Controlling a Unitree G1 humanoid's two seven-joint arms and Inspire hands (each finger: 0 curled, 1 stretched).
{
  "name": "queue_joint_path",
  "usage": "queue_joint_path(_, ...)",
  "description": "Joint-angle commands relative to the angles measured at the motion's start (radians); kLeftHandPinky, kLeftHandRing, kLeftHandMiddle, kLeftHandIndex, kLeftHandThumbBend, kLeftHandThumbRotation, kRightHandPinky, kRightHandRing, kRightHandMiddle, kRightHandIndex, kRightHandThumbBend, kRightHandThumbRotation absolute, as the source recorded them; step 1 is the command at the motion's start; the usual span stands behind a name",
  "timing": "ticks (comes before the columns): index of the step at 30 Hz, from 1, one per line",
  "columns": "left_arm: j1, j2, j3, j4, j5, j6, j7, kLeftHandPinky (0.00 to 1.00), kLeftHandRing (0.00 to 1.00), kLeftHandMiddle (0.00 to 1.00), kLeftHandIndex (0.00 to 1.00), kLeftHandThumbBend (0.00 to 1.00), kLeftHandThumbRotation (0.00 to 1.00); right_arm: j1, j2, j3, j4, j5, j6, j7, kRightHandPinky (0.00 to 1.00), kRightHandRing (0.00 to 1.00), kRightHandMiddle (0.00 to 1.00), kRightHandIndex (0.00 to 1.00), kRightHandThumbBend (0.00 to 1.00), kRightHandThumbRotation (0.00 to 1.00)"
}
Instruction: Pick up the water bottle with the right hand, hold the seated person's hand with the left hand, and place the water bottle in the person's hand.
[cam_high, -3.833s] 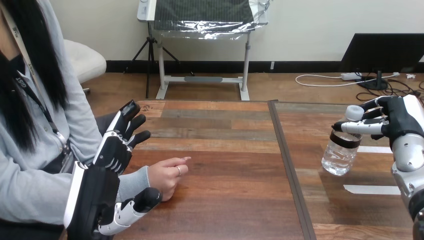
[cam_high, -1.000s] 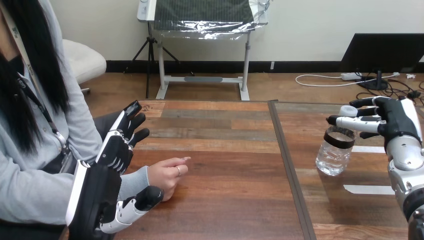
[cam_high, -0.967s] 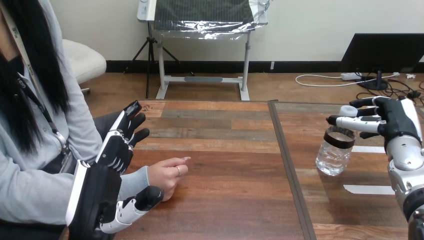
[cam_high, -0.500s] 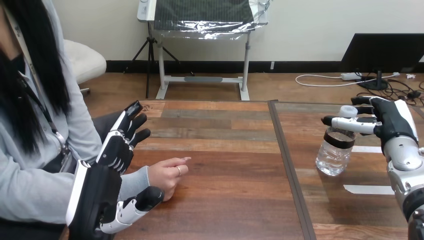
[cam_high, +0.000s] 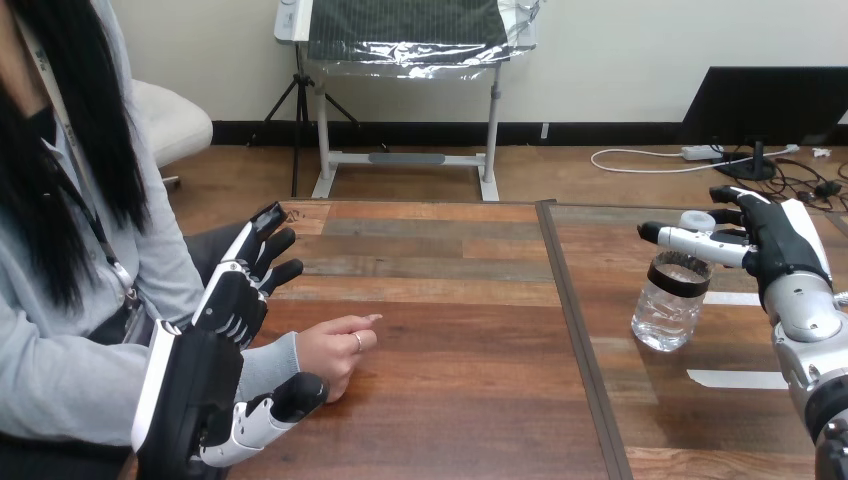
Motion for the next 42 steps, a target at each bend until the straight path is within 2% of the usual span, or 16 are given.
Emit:
queue_joint_path(1,-0.061,0.003,0.015,-0.020,0.000,-0.011,0.003,0.85,0.92,0.95,0.91,1.00,0.68,-0.067,0.004,0.006,-0.032,-0.002,-0.034,0.010,0.78,0.86,0.87,0.91,0.98,0.34)
queue_joint_path(10,-0.063,0.002,0.013,-0.018,-0.002,-0.012,0.002,0.85,0.92,0.95,0.91,1.00,0.68,-0.064,0.007,0.011,-0.032,-0.006,-0.035,0.033,0.81,0.89,0.91,0.94,0.96,0.38)
queue_joint_path(24,-0.059,-0.003,0.010,-0.023,-0.002,-0.014,0.003,0.85,0.92,0.95,0.91,1.00,0.67,-0.047,0.017,0.021,-0.029,-0.015,-0.042,0.041,0.84,0.91,0.94,0.97,1.00,0.44)
queue_joint_path(27,-0.057,-0.003,0.010,-0.025,0.000,-0.016,0.004,0.85,0.92,0.95,0.91,1.00,0.67,-0.042,0.022,0.014,-0.029,-0.006,-0.042,0.047,0.84,0.91,0.94,0.98,1.00,0.44)
queue_joint_path(36,-0.050,0.000,0.010,-0.033,-0.003,-0.017,0.002,0.85,0.93,0.96,0.91,1.00,0.68,-0.029,0.035,0.029,-0.026,-0.024,-0.039,0.023,0.83,0.89,0.93,0.97,0.98,0.38)
queue_joint_path(42,-0.046,0.002,0.007,-0.036,-0.014,-0.021,-0.004,0.85,0.93,0.96,0.91,1.00,0.68,-0.020,0.045,0.018,-0.023,-0.018,-0.037,0.025,0.81,0.88,0.92,0.96,0.97,0.31)
